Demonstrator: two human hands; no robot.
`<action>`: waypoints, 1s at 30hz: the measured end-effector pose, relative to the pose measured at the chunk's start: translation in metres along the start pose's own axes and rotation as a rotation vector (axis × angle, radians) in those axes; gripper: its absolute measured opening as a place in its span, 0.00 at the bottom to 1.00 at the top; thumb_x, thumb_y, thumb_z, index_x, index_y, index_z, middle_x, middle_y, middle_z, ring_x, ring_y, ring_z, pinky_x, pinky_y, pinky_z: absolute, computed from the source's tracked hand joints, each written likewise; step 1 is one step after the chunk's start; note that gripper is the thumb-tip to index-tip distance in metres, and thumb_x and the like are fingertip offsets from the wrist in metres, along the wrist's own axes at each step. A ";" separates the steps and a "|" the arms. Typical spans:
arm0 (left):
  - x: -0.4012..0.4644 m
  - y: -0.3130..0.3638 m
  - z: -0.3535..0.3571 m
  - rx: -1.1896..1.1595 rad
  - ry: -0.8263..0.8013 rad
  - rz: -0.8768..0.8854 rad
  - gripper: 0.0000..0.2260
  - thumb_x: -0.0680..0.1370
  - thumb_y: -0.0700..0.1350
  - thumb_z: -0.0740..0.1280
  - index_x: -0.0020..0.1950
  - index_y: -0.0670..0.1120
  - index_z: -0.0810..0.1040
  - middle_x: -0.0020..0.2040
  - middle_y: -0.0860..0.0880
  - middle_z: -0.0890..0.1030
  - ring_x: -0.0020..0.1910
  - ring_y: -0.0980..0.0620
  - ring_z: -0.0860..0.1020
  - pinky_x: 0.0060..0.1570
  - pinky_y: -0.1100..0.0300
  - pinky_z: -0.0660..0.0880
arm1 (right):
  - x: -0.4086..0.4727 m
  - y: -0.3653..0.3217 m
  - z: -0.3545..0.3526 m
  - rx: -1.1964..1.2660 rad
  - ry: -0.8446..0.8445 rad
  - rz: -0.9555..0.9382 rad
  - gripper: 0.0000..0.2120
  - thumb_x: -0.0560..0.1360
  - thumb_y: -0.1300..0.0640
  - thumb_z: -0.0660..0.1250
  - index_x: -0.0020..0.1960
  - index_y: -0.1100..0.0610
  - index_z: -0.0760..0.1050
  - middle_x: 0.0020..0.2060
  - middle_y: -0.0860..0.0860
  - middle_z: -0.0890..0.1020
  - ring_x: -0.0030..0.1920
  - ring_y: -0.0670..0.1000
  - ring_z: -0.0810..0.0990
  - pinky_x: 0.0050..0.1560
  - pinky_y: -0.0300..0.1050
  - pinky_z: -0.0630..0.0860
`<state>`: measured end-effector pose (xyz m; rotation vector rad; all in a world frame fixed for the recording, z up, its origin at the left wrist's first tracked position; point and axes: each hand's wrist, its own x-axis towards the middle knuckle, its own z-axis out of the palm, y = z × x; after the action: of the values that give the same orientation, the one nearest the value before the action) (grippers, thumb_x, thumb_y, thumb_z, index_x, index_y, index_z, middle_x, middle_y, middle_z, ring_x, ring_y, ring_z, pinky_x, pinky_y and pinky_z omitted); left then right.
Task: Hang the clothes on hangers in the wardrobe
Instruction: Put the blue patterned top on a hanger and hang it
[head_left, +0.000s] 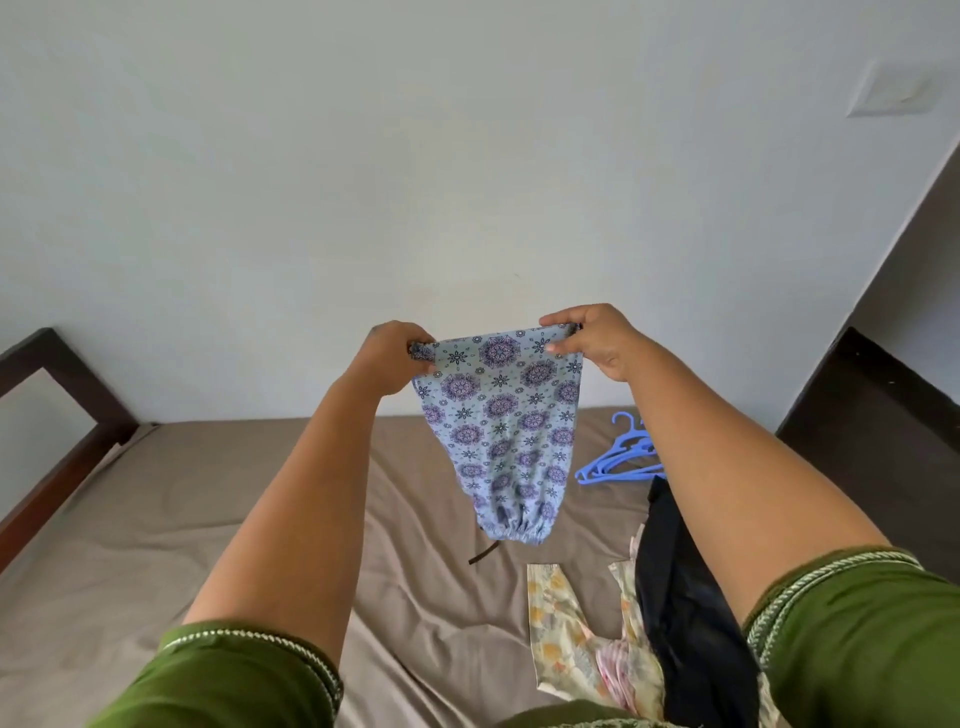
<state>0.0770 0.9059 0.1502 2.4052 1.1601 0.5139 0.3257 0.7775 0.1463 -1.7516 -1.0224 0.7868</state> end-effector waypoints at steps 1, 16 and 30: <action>0.000 0.003 0.001 0.005 -0.003 0.009 0.16 0.73 0.41 0.74 0.60 0.42 0.80 0.55 0.43 0.80 0.52 0.46 0.76 0.50 0.58 0.71 | -0.002 0.000 0.002 -0.161 0.032 -0.033 0.22 0.66 0.68 0.76 0.59 0.59 0.80 0.56 0.57 0.80 0.56 0.52 0.77 0.60 0.41 0.71; 0.011 0.026 0.038 0.035 -0.098 0.282 0.07 0.76 0.43 0.70 0.51 0.41 0.80 0.45 0.46 0.72 0.45 0.48 0.70 0.42 0.59 0.63 | -0.015 0.008 0.048 -0.788 -0.166 -0.051 0.42 0.66 0.47 0.77 0.74 0.52 0.61 0.72 0.55 0.66 0.72 0.59 0.64 0.72 0.55 0.57; 0.001 0.053 0.143 -0.771 -0.465 -0.554 0.31 0.77 0.67 0.58 0.56 0.38 0.76 0.48 0.42 0.79 0.49 0.44 0.78 0.55 0.52 0.76 | -0.016 0.063 0.067 -0.166 0.071 0.384 0.10 0.79 0.61 0.60 0.58 0.63 0.73 0.50 0.59 0.79 0.47 0.57 0.78 0.43 0.46 0.75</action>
<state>0.1818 0.8470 0.0571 1.3696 1.0818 0.1502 0.2808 0.7760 0.0649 -2.1404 -0.7285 0.8867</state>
